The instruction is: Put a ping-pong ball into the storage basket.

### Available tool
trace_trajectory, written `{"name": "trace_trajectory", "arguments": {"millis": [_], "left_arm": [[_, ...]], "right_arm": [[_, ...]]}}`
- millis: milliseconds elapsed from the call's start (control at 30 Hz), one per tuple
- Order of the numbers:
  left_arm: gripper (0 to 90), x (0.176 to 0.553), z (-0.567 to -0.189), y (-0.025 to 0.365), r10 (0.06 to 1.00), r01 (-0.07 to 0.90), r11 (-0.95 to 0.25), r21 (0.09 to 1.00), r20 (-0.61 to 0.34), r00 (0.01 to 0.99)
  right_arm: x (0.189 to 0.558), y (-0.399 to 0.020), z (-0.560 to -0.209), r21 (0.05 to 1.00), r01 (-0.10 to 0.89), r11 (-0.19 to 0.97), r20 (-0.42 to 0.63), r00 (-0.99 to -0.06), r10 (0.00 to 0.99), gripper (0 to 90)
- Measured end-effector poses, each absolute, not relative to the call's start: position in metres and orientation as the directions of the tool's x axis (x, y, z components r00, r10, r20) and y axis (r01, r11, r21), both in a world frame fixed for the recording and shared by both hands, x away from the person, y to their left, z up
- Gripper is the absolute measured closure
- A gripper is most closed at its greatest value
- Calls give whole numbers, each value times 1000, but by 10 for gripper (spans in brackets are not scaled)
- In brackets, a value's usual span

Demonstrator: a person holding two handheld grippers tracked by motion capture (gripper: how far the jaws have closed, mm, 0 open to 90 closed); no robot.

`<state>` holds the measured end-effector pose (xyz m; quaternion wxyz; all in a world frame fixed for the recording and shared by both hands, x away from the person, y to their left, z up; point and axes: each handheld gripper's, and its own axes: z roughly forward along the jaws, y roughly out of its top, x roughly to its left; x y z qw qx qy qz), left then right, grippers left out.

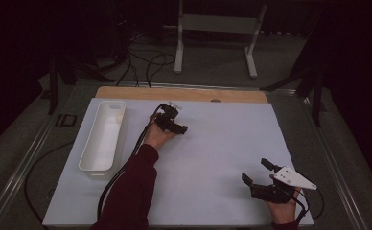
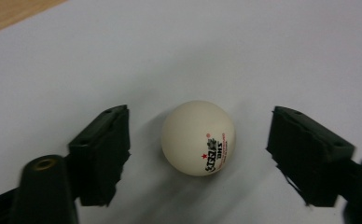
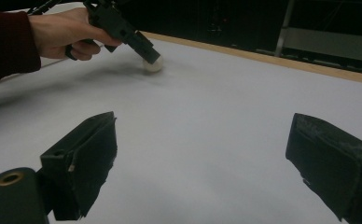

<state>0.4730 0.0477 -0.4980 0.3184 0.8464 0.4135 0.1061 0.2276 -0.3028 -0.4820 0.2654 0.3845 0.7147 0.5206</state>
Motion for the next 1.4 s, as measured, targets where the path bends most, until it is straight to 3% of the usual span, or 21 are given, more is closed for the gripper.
{"name": "trace_trajectory", "arguments": {"millis": [200,533,1400], "left_arm": [[379,476,-501,49,769,647,-451,615,-100,631],[507,477,-507,47,765,663,-453,596,-123,632],[517,469,-489,49,756,622,-473,624,-76,651]], "right_arm": [[228,-302,-482,948,273,164,20,-564,826,85],[228,-302,-482,948,272,165,19,-565,825,85],[228,-301,-482,948,273,165,19,-565,825,85]]}}
